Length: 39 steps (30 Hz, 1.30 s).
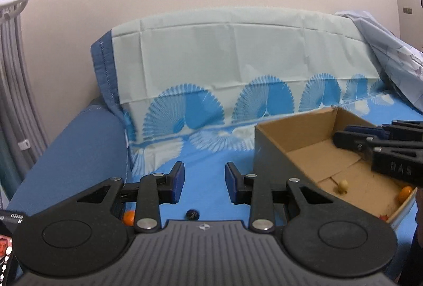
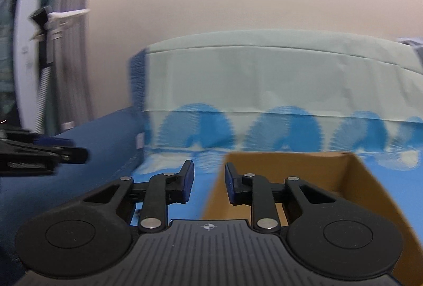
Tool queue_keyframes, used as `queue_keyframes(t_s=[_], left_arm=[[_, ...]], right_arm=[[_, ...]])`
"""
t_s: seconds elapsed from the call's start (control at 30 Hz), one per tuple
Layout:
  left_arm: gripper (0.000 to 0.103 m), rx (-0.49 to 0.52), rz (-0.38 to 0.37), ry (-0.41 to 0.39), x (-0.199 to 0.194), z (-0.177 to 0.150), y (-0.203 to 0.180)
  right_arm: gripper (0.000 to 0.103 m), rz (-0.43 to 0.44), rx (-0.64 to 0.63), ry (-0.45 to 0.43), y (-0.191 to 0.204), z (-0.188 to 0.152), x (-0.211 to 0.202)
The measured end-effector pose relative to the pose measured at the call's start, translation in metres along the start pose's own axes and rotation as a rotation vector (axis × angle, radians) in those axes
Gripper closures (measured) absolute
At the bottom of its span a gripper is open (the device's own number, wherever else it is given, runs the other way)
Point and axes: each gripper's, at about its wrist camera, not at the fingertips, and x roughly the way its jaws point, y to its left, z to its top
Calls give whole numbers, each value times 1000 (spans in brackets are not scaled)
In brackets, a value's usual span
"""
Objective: Organize fruits
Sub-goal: 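Move both open grippers down toward the fruits beside the box, then grasp the red tomato with the right gripper while the left gripper grasps an orange tangerine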
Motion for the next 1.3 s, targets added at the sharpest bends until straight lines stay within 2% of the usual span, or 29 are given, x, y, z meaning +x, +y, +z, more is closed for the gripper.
queue_keyframes(t_s=[0.13,0.23,0.33,0.43,0.7,0.77,0.83,1.07,1.2,1.3], left_arm=[[66,-53,46,84,9,-36,25],[66,-167,118,162,20,-70,49],[66,-289,188,177,25,-77,72],[65,-355,173,185,29,-77,85],[66,-341,201,218,47,-77,83],[66,-338,207,209,47,-79,79],[66,-342,211,209,50,-79,80],[66,-344,229,188,52,-82,81],[66,-346,232,178,52,-82,82],[66,-333,238,184,54,-82,81]], right_arm=[[76,104,-61,16,33,-7,4],[76,155,-105,41,54,-13,10],[76,194,-134,71,70,-20,19],[76,223,-142,102,83,-27,30],[76,244,-121,182,105,-46,88],[72,233,-105,211,107,-52,105],[59,217,-90,232,111,-60,122],[51,223,-12,281,128,-77,170],[48,239,-53,287,138,-85,190],[48,223,-26,340,137,-94,207]])
